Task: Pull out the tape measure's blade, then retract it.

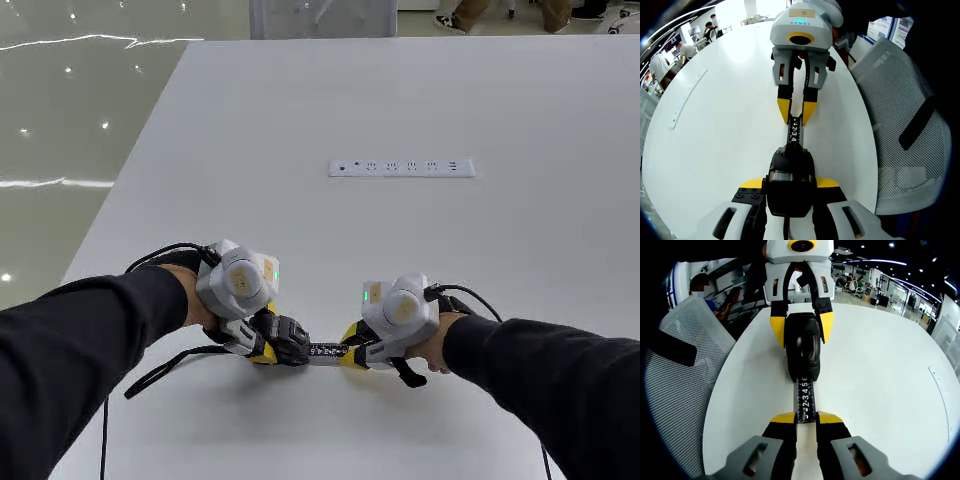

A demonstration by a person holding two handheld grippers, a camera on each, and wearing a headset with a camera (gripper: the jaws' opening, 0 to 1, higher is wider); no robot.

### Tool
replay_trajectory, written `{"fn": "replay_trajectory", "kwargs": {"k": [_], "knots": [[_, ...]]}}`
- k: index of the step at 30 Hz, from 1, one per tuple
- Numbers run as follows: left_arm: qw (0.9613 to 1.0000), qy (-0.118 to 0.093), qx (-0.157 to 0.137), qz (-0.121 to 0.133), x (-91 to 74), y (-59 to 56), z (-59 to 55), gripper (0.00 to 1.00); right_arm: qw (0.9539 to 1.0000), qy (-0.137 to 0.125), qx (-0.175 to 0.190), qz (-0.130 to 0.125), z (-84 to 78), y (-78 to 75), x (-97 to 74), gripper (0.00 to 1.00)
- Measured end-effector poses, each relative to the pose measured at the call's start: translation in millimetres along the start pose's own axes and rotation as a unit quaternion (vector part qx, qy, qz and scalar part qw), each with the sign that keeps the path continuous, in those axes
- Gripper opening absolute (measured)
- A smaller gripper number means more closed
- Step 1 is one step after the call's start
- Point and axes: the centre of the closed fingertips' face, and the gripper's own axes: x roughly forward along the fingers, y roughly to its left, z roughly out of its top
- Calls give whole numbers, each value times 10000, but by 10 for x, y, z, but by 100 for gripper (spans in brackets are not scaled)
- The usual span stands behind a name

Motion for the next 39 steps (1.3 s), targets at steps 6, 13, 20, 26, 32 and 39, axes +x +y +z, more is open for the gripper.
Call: {"fn": "replay_trajectory", "kwargs": {"k": [6, 13, 20, 26, 32, 39], "knots": [[10000, 12, 4, 9, 1, -1, 0, 31, 9999, 8, 124, -49, -65, -15, -57, 10], [10000, 36, 27, 35, 1, -4, -3, 31, 9998, 46, 156, -81, -130, -14, -126, 10], [10000, 38, 26, 50, -4, -3, -10, 31, 9998, 54, 144, -138, -182, -28, -213, 10], [10000, 44, 44, 64, 1, -5, 0, 31, 9996, 64, 229, -148, -255, -12, -255, 10], [10000, 25, 41, 58, 7, -7, 6, 31, 9995, 104, 262, -156, -365, -18, -327, 10], [10000, 18, 27, 55, 5, -7, 4, 31, 9992, 165, 299, -184, -449, -54, -407, 10]]}}
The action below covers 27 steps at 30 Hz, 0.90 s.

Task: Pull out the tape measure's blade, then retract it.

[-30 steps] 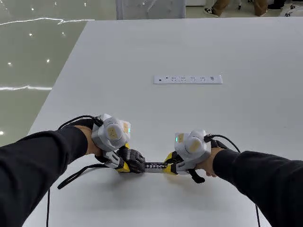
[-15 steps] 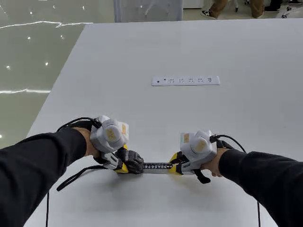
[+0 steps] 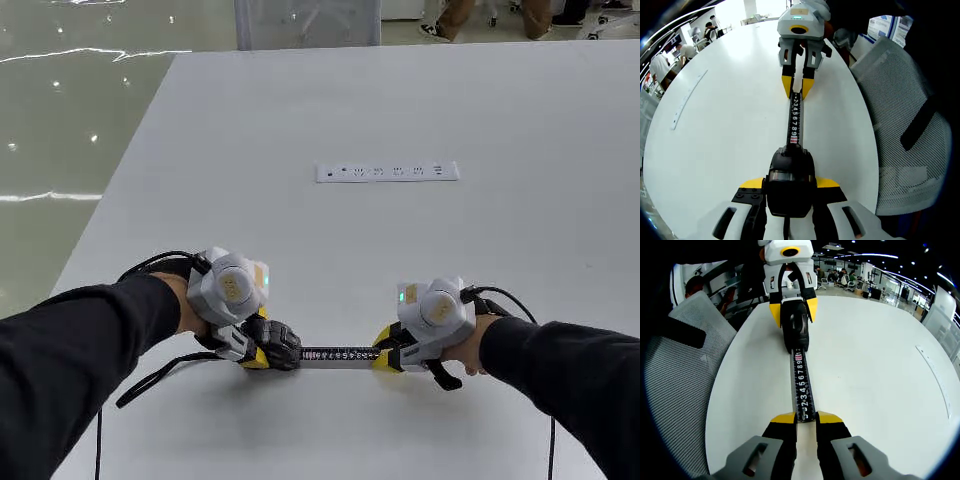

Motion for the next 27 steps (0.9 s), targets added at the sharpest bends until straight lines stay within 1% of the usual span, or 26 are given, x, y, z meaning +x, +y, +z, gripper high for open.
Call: {"fn": "replay_trajectory", "kwargs": {"k": [11, 20, 27], "knots": [[10000, -3, -29, 24, 5, 5, 3, 31, 9999, 46, 112, 3, -138, -14, -113, 10], [10000, 29, -30, 35, 6, 6, 0, 31, 9999, 83, 112, -12, -201, -28, -162, 10], [10000, 22, -44, 28, 8, 9, 0, 31, 9998, 115, 158, -50, -282, -71, -226, 10]]}}
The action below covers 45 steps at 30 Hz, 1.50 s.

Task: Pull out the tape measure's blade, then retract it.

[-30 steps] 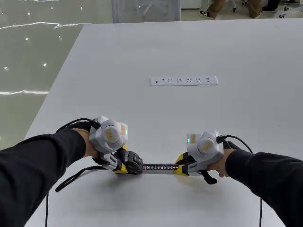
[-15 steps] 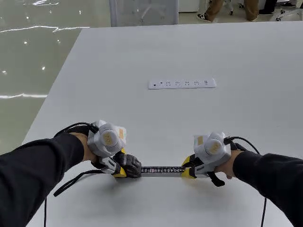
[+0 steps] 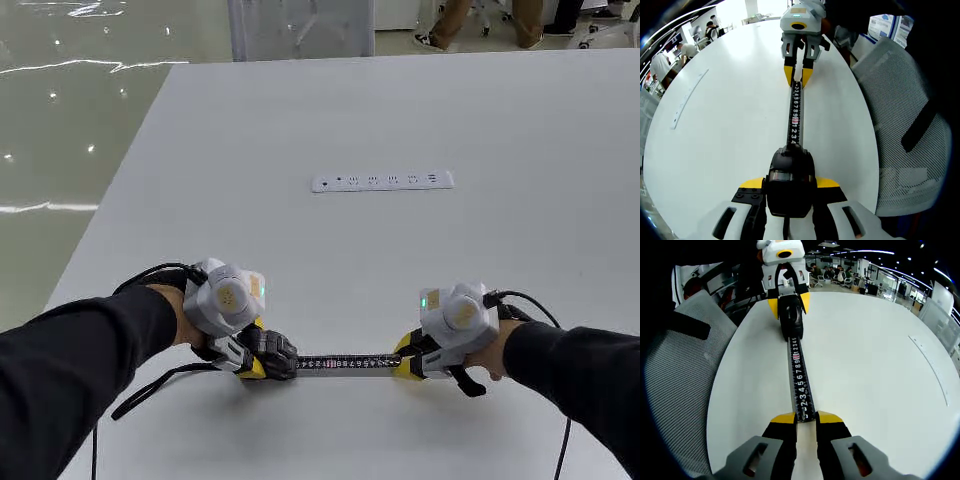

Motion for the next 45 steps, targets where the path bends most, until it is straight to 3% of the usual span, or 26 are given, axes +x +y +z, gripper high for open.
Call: {"fn": "replay_trajectory", "kwargs": {"k": [45], "knots": [[10000, -15, 11, 18, 4, 1, 4, 31, 9996, 183, 161, -116, -332, -63, -270, 10]]}}
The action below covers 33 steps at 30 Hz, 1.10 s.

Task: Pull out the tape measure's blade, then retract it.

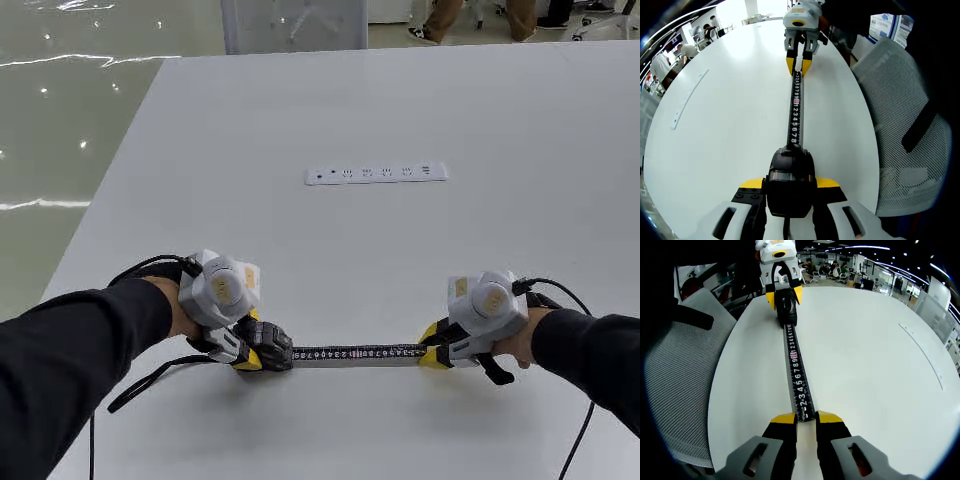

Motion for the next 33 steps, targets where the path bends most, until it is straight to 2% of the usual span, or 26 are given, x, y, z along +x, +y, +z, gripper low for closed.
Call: {"fn": "replay_trajectory", "kwargs": {"k": [24, 33], "knots": [[10000, 0, -17, 7, 2, 0, 5, 31, 9998, 142, 109, -79, -282, -52, -186, 10], [10000, -9, -24, 5, 1, -2, 8, 31, 9997, 177, 145, -58, -302, -44, -204, 10]]}}
